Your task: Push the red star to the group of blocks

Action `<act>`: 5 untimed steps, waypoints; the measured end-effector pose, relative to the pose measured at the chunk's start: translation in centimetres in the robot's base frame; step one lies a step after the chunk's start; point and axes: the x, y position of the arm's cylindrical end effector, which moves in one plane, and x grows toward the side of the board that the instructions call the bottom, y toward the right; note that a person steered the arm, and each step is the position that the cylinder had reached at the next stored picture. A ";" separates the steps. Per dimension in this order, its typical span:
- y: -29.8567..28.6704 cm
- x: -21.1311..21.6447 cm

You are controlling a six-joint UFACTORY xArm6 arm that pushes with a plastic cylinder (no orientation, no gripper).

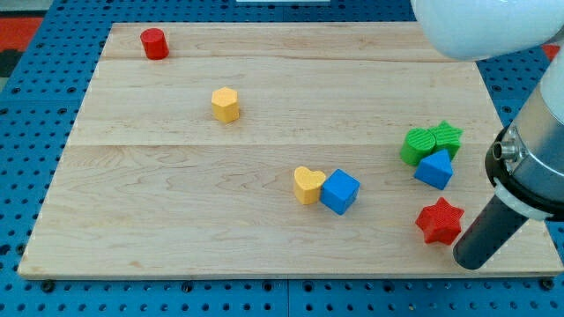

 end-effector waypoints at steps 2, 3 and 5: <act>-6.0 -8.4; -10.3 -11.7; -7.4 -13.0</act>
